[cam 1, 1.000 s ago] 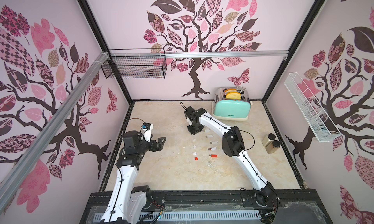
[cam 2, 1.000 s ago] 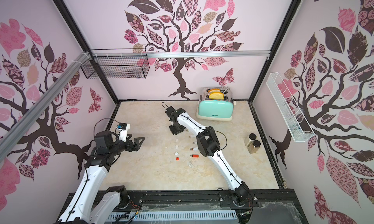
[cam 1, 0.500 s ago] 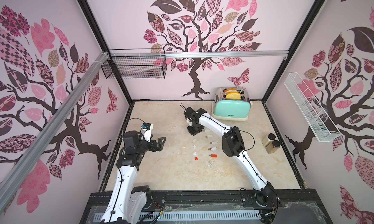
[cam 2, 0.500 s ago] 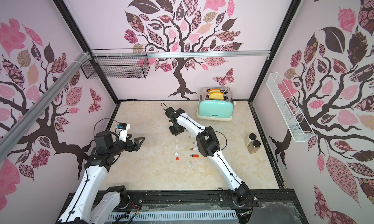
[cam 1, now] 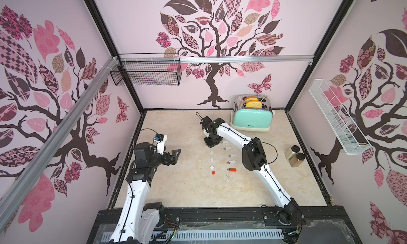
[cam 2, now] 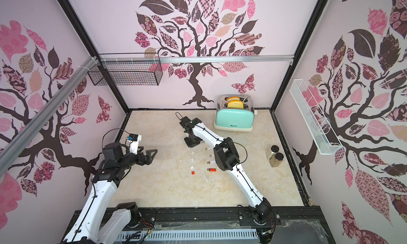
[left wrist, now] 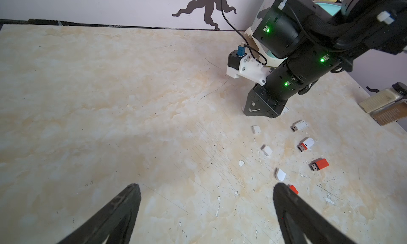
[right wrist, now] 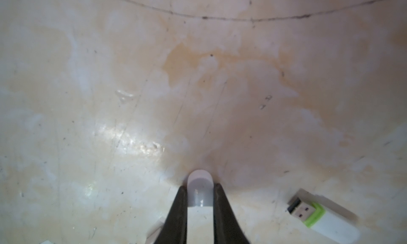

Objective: Close the usb drive cover
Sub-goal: Pick up the cover from the center of the board.

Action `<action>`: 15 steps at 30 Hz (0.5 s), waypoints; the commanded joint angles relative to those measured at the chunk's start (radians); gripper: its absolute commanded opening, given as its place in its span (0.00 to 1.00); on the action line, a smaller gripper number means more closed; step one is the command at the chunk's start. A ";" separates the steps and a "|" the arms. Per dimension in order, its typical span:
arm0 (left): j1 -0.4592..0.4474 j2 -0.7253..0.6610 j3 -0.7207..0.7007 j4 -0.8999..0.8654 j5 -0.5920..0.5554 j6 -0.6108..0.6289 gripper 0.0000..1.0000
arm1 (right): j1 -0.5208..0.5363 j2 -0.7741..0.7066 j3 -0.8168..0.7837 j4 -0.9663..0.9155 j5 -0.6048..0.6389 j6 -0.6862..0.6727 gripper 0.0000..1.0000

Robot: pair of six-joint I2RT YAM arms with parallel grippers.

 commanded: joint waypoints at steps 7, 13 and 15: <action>-0.096 0.092 0.111 -0.028 -0.043 -0.101 0.98 | -0.011 -0.192 -0.228 0.015 0.019 -0.037 0.12; -0.128 0.206 0.198 -0.047 0.028 -0.231 0.98 | -0.013 -0.352 -0.400 0.070 0.041 -0.053 0.09; -0.145 0.259 0.243 -0.070 0.031 -0.245 0.98 | -0.012 -0.414 -0.468 0.104 0.038 -0.056 0.08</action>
